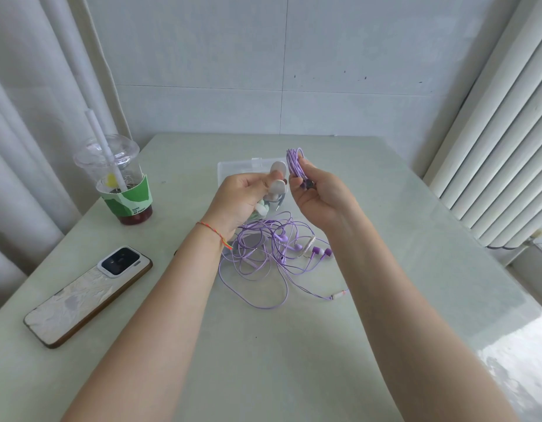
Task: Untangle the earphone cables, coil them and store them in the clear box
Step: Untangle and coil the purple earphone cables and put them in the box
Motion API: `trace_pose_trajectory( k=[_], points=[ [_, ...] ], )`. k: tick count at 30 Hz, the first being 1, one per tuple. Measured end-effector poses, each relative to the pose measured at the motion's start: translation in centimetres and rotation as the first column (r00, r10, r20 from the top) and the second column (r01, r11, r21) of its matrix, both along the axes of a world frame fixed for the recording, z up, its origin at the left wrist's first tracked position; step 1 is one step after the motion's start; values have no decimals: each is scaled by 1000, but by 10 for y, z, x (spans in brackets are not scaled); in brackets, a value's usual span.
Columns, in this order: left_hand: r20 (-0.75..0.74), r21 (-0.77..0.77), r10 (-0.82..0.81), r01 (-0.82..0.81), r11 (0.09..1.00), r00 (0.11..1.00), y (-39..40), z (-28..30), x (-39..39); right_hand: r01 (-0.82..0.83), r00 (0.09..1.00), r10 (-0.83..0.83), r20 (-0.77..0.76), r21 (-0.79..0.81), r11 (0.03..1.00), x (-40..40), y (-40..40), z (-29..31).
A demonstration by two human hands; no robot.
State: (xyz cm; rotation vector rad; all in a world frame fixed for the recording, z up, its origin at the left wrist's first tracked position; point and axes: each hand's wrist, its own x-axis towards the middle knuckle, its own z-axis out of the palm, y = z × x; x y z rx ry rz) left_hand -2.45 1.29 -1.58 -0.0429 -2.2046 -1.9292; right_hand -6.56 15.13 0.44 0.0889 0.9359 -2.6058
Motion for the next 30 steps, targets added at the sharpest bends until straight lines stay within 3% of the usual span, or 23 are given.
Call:
trace_pose_trajectory(
  k=[4, 7, 10, 13, 21, 30],
  points=[
    [48, 54, -25, 23, 998, 999, -6, -2, -2, -36, 995, 37, -89, 17, 999, -5, 8, 1],
    [41, 159, -60, 53, 986, 997, -4, -2, -2, -90, 947, 148, -284, 208, 974, -5, 14, 3],
    [46, 245, -89, 75, 967, 995, -5, -3, -3, 12, 880, 200, -430, 442, 897, -4, 17, 2],
    [73, 210, -130, 112, 971, 989, -6, -1, -2, 165, 819, 225, -528, 592, 789, -4, 21, 3],
    [67, 244, -244, 221, 944, 968, -6, -6, -4, 345, 727, 290, -622, 696, 629, -1, 17, 6],
    [76, 206, -228, 209, 956, 971, -5, -8, -4, 516, 657, 290, -696, 695, 500, -4, 17, 4]
  ],
)
